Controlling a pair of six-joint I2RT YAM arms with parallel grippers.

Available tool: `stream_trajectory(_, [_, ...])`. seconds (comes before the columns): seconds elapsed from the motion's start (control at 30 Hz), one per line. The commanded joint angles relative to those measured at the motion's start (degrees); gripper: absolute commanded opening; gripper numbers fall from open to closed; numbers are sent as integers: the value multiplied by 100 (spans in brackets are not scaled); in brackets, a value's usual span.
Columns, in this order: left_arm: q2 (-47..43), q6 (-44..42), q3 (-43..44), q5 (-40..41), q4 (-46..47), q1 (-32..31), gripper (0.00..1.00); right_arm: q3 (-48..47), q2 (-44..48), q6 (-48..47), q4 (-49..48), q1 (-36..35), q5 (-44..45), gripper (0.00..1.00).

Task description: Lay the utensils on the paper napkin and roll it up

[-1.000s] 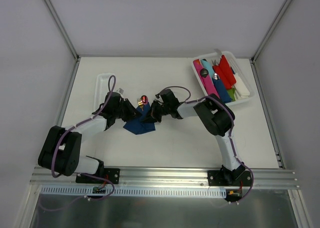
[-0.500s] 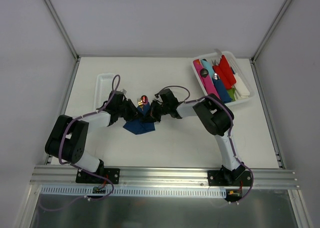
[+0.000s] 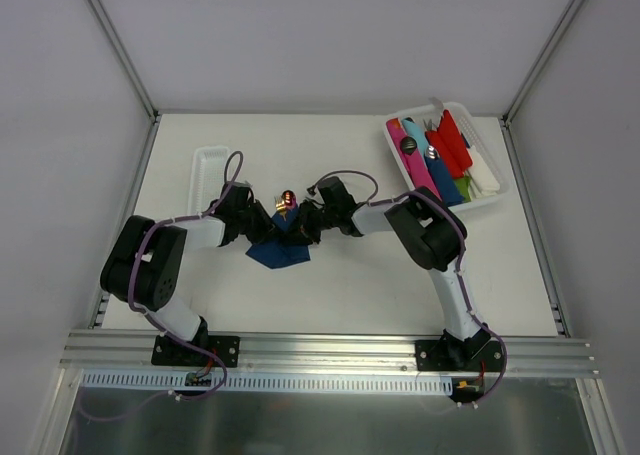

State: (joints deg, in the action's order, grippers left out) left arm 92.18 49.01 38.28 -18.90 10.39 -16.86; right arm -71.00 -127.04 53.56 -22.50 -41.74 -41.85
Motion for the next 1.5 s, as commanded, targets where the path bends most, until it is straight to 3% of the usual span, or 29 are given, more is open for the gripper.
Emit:
stream_trajectory(0.0, [133,55,127,114,-301,43,9,-142,284,-65,27,-63,-140,21])
stream_trajectory(0.2, [230,82,162,167,-511,78,4,60,786,-232,27,-10,-280,31])
stream_trajectory(0.37, [283,64,232,184,-617,95,1,367,1487,-583,27,410,-430,31])
stream_trajectory(0.47, [300,82,232,167,-635,95,1,508,1735,-1048,175,683,-395,26])
stream_trajectory(0.57, [300,82,250,158,-635,87,0,430,1894,-1959,921,921,-114,15])
stream_trajectory(0.63, [300,73,250,158,-635,95,0,307,1894,-2340,1492,913,35,10])
stream_trajectory(0.8, [318,64,259,114,-609,95,0,306,1789,-2859,1705,650,194,4])
stream_trajectory(1.47, [265,12,197,53,-529,87,2,-54,918,-2719,1108,52,642,1])
